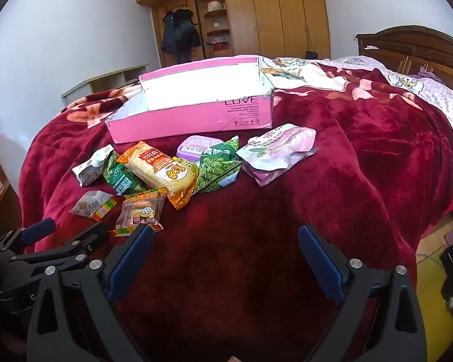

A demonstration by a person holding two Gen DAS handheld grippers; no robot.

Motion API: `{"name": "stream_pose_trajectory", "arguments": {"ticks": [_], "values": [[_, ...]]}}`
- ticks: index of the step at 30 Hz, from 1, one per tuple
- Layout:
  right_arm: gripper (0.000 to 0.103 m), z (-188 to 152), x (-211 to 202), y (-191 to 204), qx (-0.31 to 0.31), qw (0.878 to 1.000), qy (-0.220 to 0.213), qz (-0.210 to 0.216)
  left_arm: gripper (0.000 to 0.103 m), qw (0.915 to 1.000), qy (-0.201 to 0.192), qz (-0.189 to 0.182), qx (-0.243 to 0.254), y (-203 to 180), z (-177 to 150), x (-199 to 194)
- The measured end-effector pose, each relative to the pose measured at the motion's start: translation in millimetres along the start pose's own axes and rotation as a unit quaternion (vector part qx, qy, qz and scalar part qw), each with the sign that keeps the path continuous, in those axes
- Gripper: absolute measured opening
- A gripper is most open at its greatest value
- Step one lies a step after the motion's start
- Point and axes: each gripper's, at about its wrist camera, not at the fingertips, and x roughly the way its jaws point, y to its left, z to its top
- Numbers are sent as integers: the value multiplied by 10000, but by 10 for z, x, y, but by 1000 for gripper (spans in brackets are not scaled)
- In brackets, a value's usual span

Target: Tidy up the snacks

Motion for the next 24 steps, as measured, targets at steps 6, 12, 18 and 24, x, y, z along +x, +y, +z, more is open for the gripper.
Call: {"name": "stream_pose_trajectory", "arguments": {"ticks": [6, 12, 18, 24], "values": [[98, -3, 2, -3, 13, 10000, -5, 13, 103, 10000, -49, 6, -60, 24, -9, -28], [98, -5, 4, -5, 13, 10000, -3, 9, 103, 10000, 22, -5, 37, -21, -8, 15], [98, -5, 7, -10, 15, 10000, 4, 11, 103, 10000, 23, 1, 45, -17, -5, 4], [98, -6, 7, -14, 17, 10000, 8, 9, 103, 10000, 23, 4, 50, -18, -6, 4]]}}
